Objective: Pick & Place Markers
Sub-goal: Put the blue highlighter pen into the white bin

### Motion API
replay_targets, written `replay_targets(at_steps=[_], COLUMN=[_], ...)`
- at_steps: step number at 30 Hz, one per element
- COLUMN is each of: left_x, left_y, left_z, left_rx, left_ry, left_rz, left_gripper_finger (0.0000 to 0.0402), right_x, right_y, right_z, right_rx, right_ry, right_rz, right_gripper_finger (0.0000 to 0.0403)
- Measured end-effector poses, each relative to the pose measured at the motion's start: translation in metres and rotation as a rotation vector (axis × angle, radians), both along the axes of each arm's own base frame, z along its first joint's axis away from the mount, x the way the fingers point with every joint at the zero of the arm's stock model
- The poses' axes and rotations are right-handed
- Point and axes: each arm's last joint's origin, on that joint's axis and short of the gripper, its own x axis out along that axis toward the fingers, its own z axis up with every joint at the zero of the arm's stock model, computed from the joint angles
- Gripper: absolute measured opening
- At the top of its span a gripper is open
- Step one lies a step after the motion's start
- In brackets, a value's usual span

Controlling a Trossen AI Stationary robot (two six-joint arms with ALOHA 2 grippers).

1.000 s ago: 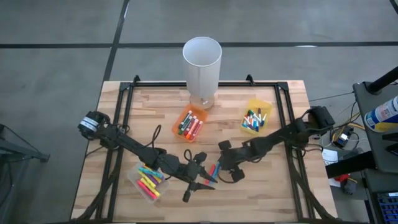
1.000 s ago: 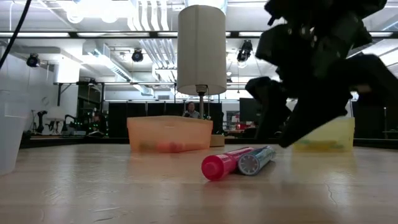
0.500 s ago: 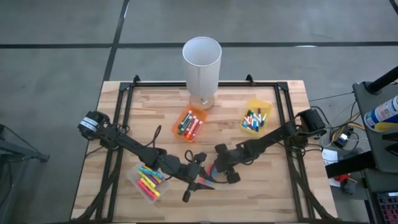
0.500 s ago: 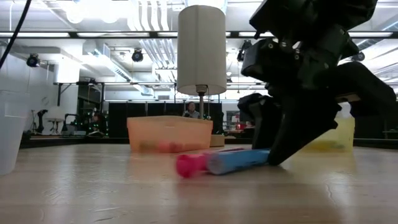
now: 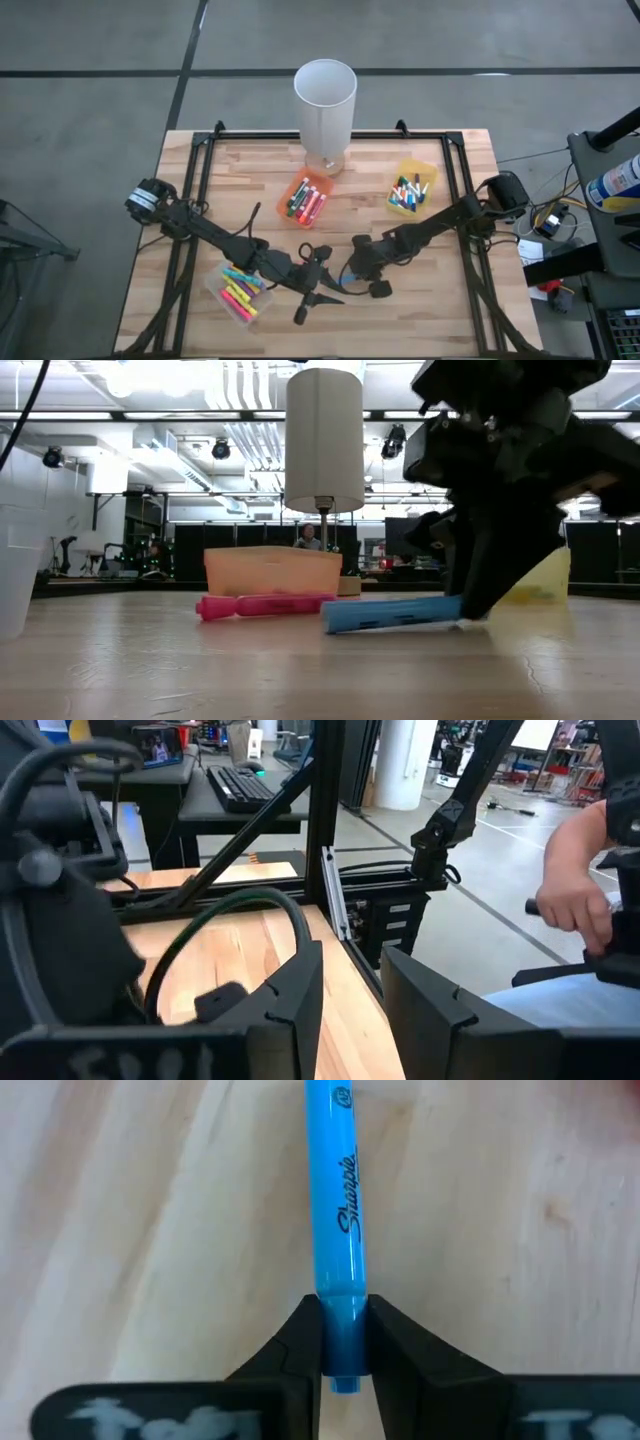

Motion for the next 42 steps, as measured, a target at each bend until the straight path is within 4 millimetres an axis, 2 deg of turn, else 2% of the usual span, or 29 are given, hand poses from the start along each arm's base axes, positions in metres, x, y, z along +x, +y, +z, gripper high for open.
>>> replay_targets(at_steps=[4,8,11,17,20,23,26,30,35,42], left_x=[0.0,0.0,0.0,-0.001,0.0,0.0,0.001,0.001,0.001,0.001], left_y=[0.0,0.0,0.0,0.0,0.001,0.003,0.007,0.014,0.014,0.012], left_z=[-0.002,-0.003,-0.004,-0.006,-0.006,-0.006,-0.006,-0.006,-0.005,-0.004], left_rx=[0.01,0.02,0.023,0.029,0.03,0.039,0.042,-0.036,-0.046,-0.021], left_ry=[0.018,0.026,0.035,0.05,0.049,0.05,0.045,0.046,0.035,0.031], left_rz=[-0.002,-0.001,0.0,0.0,0.021,0.085,0.249,0.483,0.486,0.436], left_gripper_finger=[0.011,0.011,0.011,0.011,0.011,0.011,0.011,0.011,0.011,0.0111], right_x=[-0.006,-0.012,-0.021,-0.052,-0.069,-0.083,-0.09,-0.089,-0.078,-0.061], right_y=[0.006,0.011,0.008,-0.008,-0.011,-0.009,-0.002,0.013,0.03,0.041], right_z=[0.015,0.042,0.065,0.115,0.14,0.157,0.164,0.164,0.152,0.133], right_rx=[0.04,0.094,0.118,0.06,0.06,0.052,0.053,0.036,0.007,-0.026], right_ry=[-0.012,-0.077,-0.116,-0.242,-0.36,-0.45,-0.514,-0.567,-0.589,-0.581], right_rz=[-0.029,-0.067,-0.141,-0.33,-0.391,-0.42,-0.423,-0.401,-0.387,-0.377], right_gripper_finger=[0.005,0.005,0.005,0.005,0.005,0.005,0.005,0.005,0.005,0.005])
